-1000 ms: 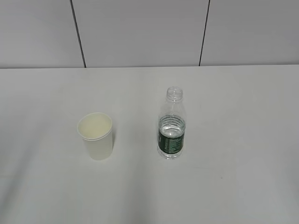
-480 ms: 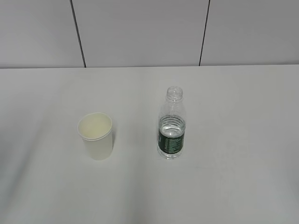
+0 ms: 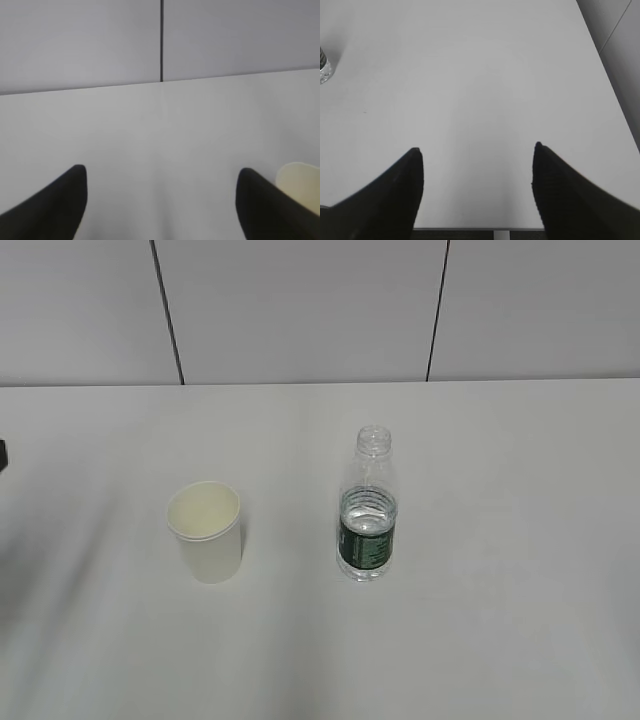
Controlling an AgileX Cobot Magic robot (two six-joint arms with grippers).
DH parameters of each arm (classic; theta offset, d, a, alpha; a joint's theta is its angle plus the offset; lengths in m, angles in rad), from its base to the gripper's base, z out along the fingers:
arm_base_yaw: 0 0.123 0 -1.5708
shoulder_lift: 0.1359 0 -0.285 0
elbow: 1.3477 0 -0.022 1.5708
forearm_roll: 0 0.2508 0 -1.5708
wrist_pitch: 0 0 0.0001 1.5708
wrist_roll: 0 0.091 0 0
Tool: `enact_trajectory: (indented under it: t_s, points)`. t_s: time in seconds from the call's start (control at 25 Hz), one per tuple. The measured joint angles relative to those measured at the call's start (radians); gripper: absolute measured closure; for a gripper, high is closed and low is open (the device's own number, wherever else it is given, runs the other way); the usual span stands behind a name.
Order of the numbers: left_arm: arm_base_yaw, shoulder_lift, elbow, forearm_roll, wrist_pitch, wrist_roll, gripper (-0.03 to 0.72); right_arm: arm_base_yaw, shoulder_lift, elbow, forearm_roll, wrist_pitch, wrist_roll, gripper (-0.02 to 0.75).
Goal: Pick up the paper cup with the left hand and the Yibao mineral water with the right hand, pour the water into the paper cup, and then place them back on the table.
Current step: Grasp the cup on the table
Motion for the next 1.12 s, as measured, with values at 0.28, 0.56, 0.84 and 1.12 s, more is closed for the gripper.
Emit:
enact_trajectory:
  t_s: [0.28, 0.56, 0.84, 1.12]
  points:
    - [-0.156, 0.218, 0.000, 0.053, -0.137, -0.004, 0.096, 0.000, 0.000, 0.000, 0.000, 0.000, 0.000, 0.239]
    - [-0.187, 0.340, 0.079, 0.137, -0.297, -0.118, 0.096, 0.000, 0.000, 0.000, 0.000, 0.000, 0.000, 0.239]
    - [-0.185, 0.480, 0.128, 0.327, -0.495, -0.220, 0.096, 0.000, 0.000, 0.000, 0.000, 0.000, 0.000, 0.239]
    - [-0.102, 0.740, 0.128, 0.549, -0.753, -0.225, 0.109, 0.000, 0.000, 0.000, 0.000, 0.000, 0.000, 0.239]
